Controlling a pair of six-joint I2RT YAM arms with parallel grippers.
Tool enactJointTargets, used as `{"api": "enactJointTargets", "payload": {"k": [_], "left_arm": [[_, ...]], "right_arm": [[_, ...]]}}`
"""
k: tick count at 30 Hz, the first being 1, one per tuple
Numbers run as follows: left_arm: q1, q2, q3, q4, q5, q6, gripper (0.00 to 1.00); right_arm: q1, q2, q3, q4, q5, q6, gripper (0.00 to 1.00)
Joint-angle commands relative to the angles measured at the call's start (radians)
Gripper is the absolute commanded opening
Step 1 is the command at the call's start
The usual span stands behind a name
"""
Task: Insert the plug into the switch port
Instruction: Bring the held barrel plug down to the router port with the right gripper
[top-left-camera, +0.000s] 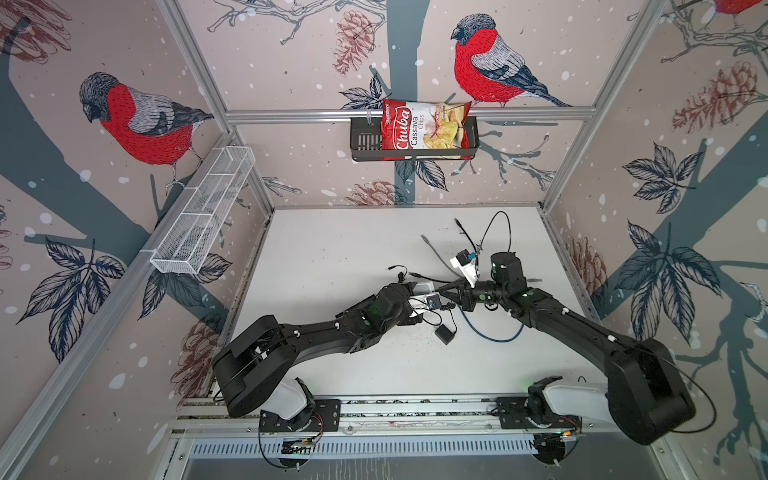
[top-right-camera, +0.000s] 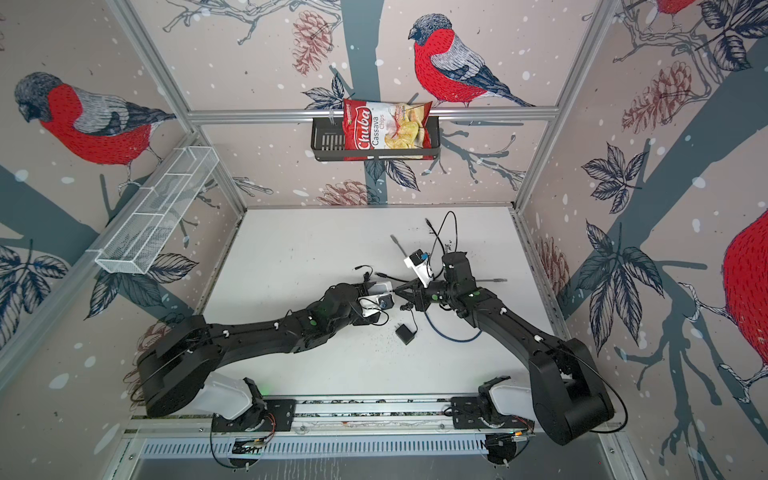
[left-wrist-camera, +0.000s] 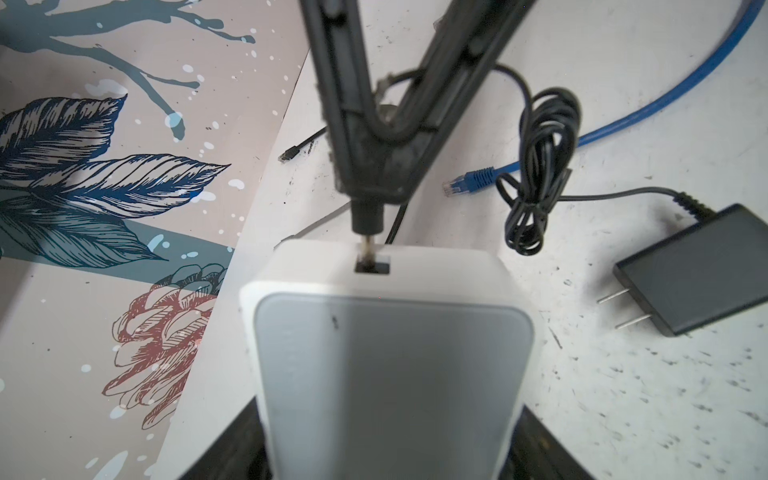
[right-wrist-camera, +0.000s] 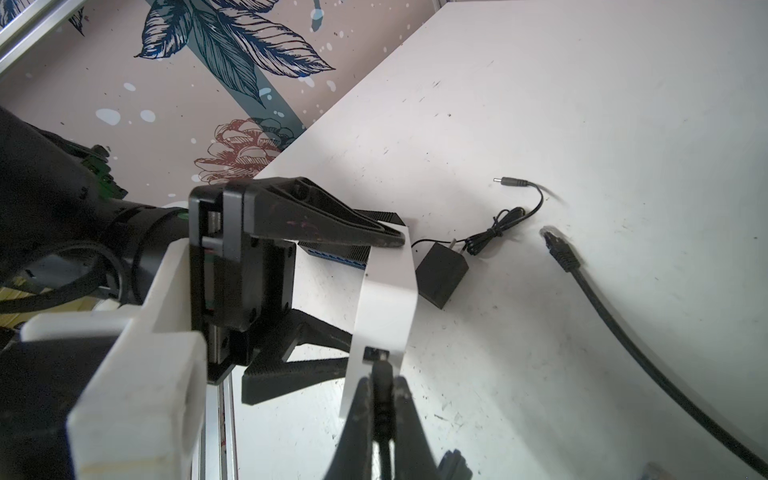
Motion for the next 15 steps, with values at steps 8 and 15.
{"api": "enactJointTargets", "payload": {"k": [8, 15], "left_arm": [[-0.001, -0.009, -0.002, 0.112, 0.033, 0.056, 0.45], [0.005, -0.011, -0.002, 0.138, 0.031, 0.061, 0.44]], "right_arm": [[0.023, 0.016, 0.024, -0.016, -0.051, -0.026, 0.05], [0.031, 0.015, 0.018, -0.035, -0.046, -0.034, 0.05]]}}
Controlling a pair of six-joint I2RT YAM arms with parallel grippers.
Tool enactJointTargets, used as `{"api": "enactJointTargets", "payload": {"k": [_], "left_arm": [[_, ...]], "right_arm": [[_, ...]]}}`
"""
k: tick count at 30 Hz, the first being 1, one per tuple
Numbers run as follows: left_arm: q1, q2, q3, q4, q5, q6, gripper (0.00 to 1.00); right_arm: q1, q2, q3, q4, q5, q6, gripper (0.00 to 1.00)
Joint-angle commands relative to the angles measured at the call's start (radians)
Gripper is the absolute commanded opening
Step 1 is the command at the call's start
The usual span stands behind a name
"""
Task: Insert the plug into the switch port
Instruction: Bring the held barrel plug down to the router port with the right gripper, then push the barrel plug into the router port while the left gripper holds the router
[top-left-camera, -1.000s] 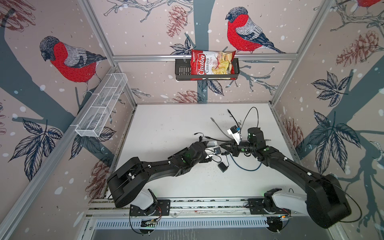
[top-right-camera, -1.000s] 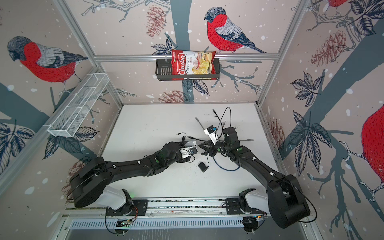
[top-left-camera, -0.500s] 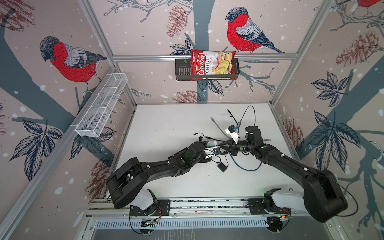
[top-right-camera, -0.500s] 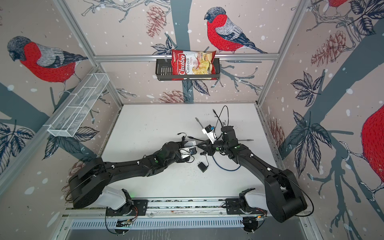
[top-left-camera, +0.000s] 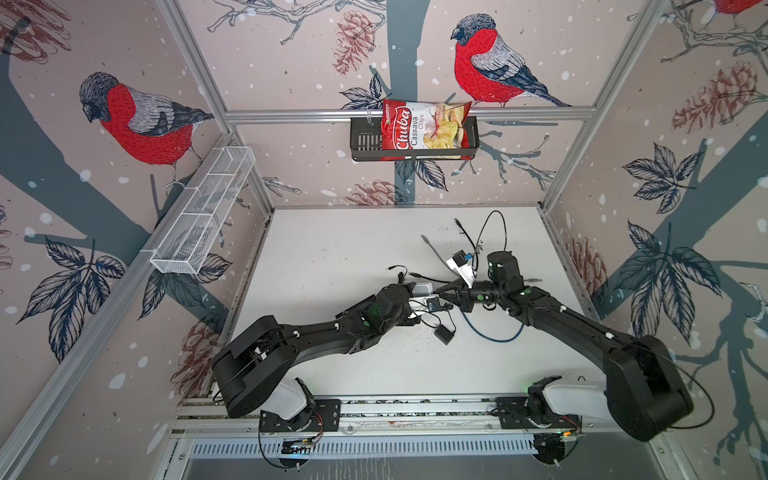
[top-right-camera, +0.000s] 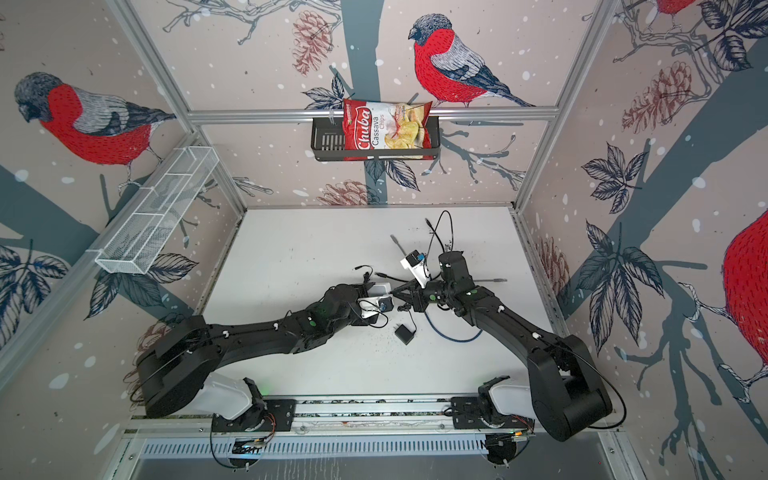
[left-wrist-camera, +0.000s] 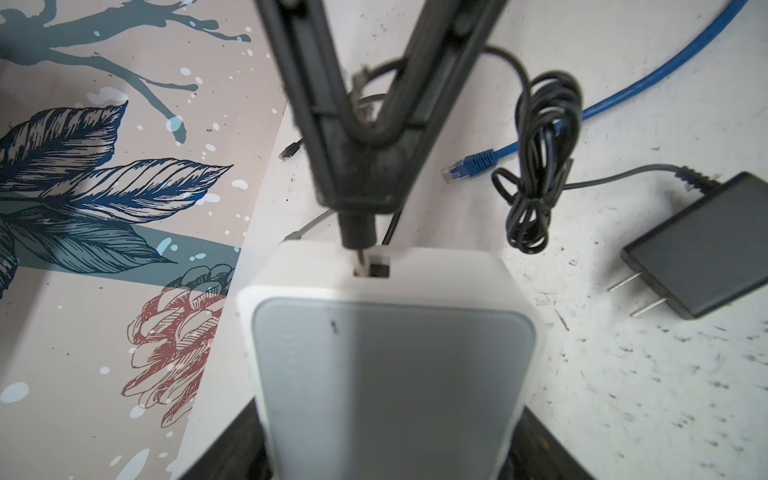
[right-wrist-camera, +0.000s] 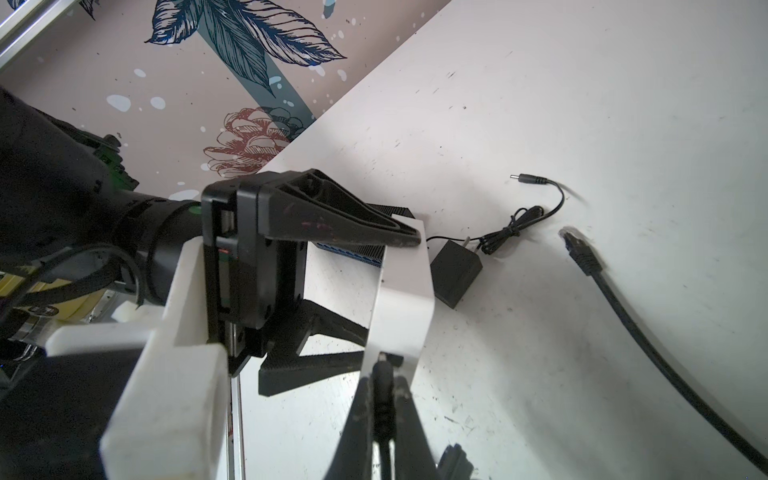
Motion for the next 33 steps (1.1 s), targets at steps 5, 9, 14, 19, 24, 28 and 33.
{"api": "enactJointTargets", "payload": {"k": [5, 9, 14, 19, 24, 28, 33], "left_arm": [[0.01, -0.019, -0.001, 0.154, 0.053, -0.003, 0.44], [0.01, -0.022, -0.002, 0.142, 0.055, 0.0, 0.44], [0.009, -0.027, 0.0, 0.14, 0.082, -0.009, 0.44], [0.009, -0.028, 0.0, 0.158, 0.084, -0.003, 0.44], [0.007, -0.029, -0.005, 0.184, 0.096, -0.011, 0.43], [0.008, -0.036, -0.016, 0.208, 0.105, -0.026, 0.43], [0.008, -0.051, -0.034, 0.228, 0.115, -0.048, 0.43]], "right_arm": [[0.006, 0.0, -0.012, -0.014, -0.003, -0.019, 0.05], [0.006, -0.002, -0.013, -0.001, -0.008, -0.015, 0.05], [0.009, 0.014, 0.001, 0.015, -0.018, -0.006, 0.04], [0.009, 0.04, 0.028, -0.004, -0.003, -0.011, 0.04], [0.012, 0.051, 0.039, -0.006, 0.01, -0.009, 0.04], [0.022, 0.046, 0.039, 0.003, 0.035, -0.004, 0.04], [0.02, 0.016, 0.033, 0.015, 0.033, -0.008, 0.04]]}}
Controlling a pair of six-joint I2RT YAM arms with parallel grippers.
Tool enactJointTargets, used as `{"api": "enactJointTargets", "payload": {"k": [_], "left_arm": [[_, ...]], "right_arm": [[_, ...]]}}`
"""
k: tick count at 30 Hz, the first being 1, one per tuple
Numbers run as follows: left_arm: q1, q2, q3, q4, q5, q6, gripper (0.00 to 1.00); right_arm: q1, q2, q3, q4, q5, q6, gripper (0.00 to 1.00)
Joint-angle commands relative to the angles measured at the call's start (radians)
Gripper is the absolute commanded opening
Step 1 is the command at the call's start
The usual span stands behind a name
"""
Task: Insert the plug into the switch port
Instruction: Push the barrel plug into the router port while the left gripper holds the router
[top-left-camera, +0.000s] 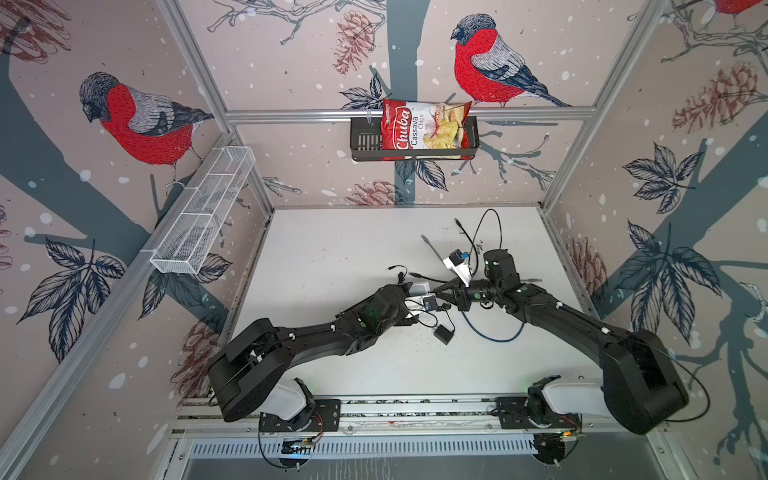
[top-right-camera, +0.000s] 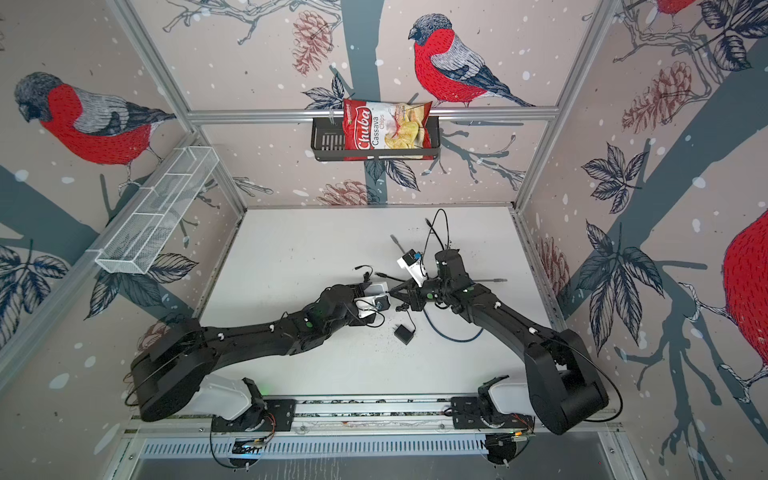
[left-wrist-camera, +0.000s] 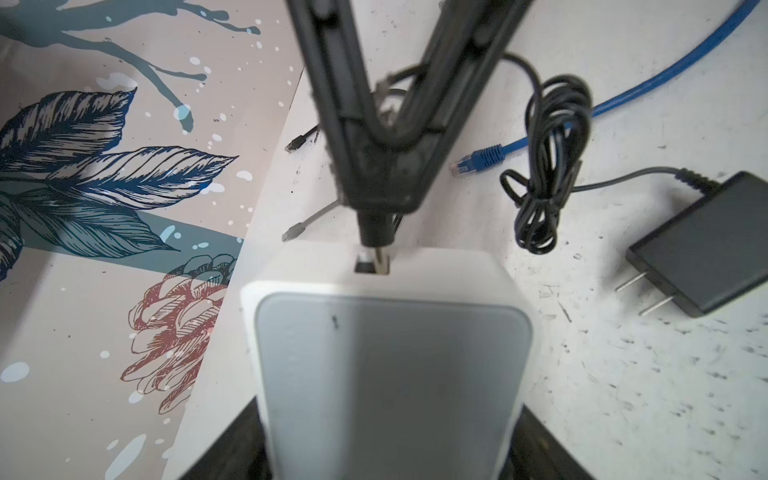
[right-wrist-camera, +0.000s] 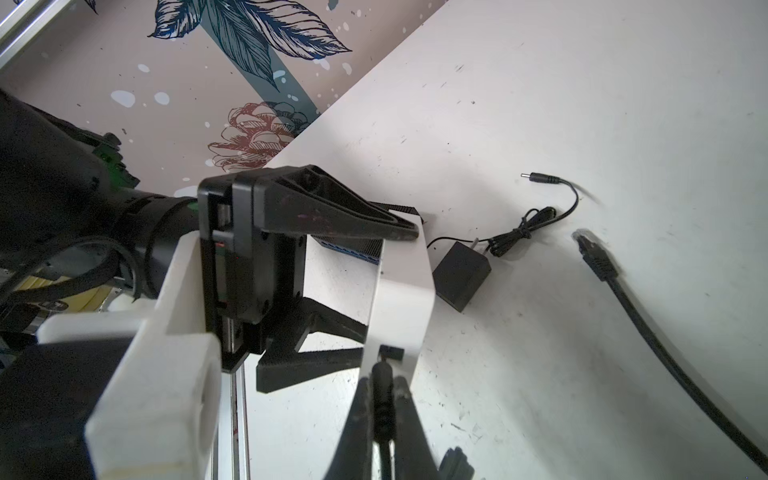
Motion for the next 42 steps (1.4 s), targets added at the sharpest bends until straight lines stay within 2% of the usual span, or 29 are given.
{"api": "enactJointTargets", "payload": {"k": [1, 6, 22, 36, 42], "left_arm": [[-0.002, -0.019, -0.004, 0.213, 0.11, -0.023, 0.43], [-0.002, -0.022, -0.011, 0.241, 0.114, -0.038, 0.43], [-0.002, -0.022, -0.027, 0.362, 0.147, -0.038, 0.4], [-0.006, -0.02, 0.015, 0.371, 0.182, 0.026, 0.4], [-0.005, -0.027, 0.025, 0.349, 0.185, 0.0, 0.4]], "right_arm": [[0.004, -0.014, 0.001, 0.029, 0.044, -0.002, 0.04], [0.005, -0.026, 0.0, 0.013, 0.027, -0.018, 0.04], [0.051, -0.01, 0.017, -0.006, 0.076, -0.01, 0.03], [0.105, 0.069, 0.097, -0.07, 0.088, -0.023, 0.03], [0.105, 0.084, 0.112, -0.07, 0.103, -0.018, 0.04]]}}
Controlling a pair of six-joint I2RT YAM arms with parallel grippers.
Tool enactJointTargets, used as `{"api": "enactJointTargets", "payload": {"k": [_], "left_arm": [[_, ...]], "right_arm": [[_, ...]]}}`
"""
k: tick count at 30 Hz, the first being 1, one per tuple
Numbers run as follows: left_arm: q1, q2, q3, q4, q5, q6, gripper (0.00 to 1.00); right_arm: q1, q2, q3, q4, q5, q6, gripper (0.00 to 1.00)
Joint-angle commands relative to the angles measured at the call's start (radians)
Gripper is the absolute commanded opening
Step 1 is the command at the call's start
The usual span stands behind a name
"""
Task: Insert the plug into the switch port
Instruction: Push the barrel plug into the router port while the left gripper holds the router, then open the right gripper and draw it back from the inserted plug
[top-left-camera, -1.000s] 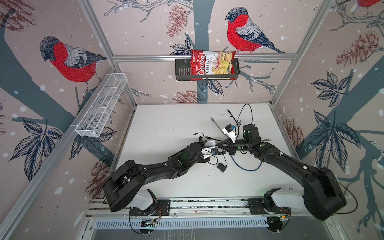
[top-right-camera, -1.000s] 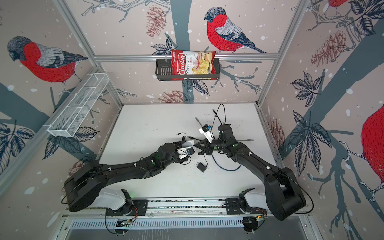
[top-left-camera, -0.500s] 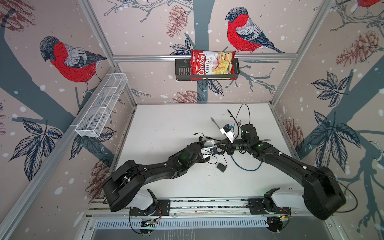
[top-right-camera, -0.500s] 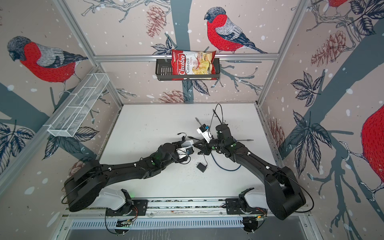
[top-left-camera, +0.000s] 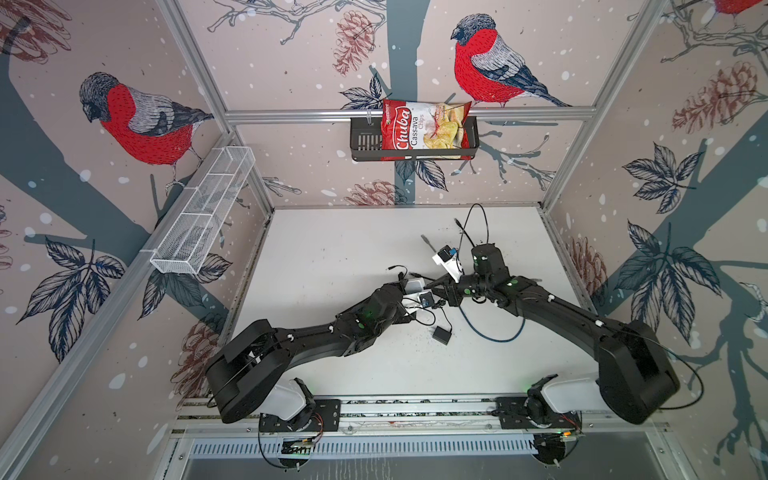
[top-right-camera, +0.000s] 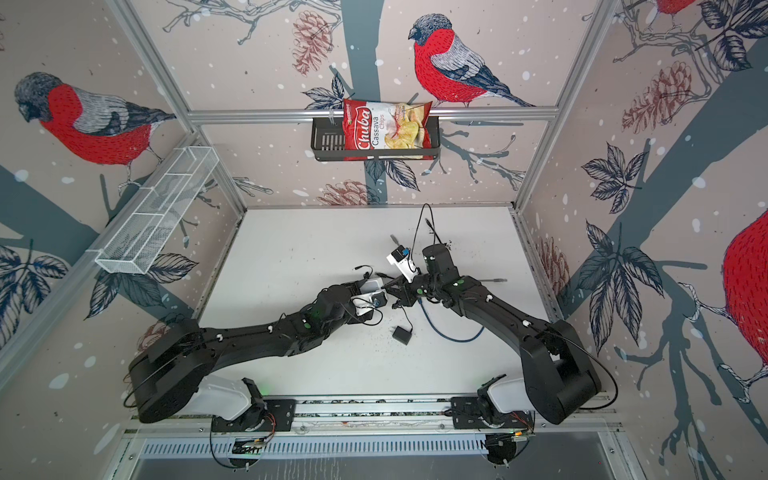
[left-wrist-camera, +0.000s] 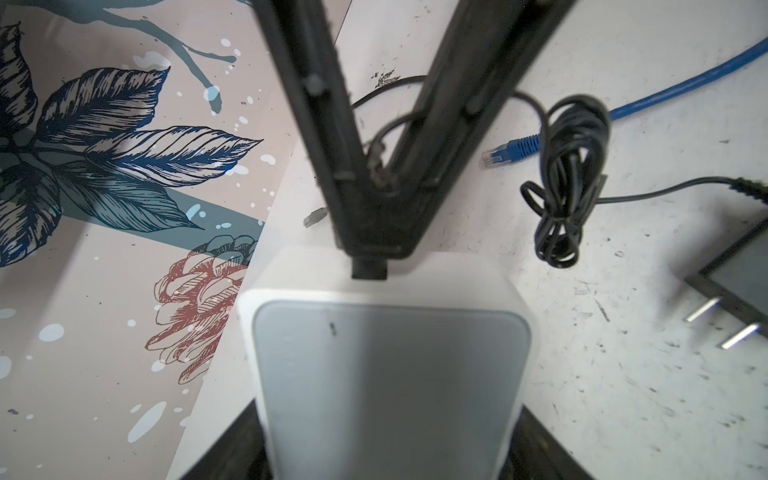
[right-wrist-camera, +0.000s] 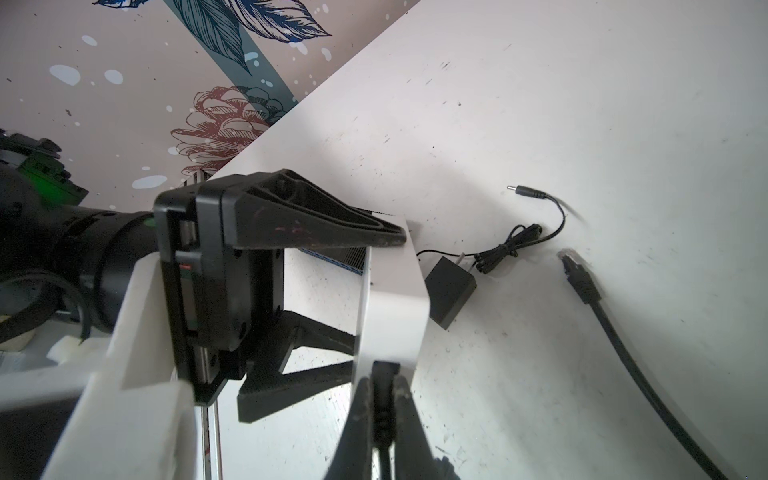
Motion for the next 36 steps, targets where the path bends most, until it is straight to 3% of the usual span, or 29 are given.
{"api": "enactJointTargets", "payload": {"k": [1, 13, 19, 22, 23, 24, 32, 36], "left_arm": [[-0.007, -0.023, 0.034, 0.321, 0.235, 0.006, 0.4], [-0.009, -0.058, 0.045, 0.121, 0.126, -0.153, 0.39], [-0.01, -0.062, 0.057, 0.04, 0.107, -0.198, 0.39], [-0.013, -0.067, 0.056, 0.0, 0.089, -0.233, 0.38], [-0.014, -0.069, 0.056, -0.015, 0.078, -0.244, 0.38], [-0.016, -0.07, 0.056, -0.031, 0.068, -0.259, 0.38], [-0.019, -0.042, 0.096, -0.207, 0.008, -0.365, 0.38], [-0.019, -0.017, 0.137, -0.325, 0.003, -0.44, 0.36]], "right_arm": [[0.015, 0.011, 0.007, -0.002, -0.009, -0.001, 0.04], [-0.029, 0.001, -0.019, 0.054, 0.01, 0.013, 0.23], [-0.055, -0.032, -0.036, 0.076, 0.018, 0.022, 0.4], [-0.072, -0.059, -0.046, 0.081, 0.032, 0.025, 0.54], [-0.079, -0.069, -0.048, 0.084, 0.037, 0.03, 0.81], [-0.088, -0.08, -0.052, 0.087, 0.039, 0.031, 0.99], [-0.119, -0.126, -0.05, 0.101, 0.051, 0.044, 0.99], [-0.138, -0.136, -0.063, 0.103, 0.111, 0.059, 0.99]]}}
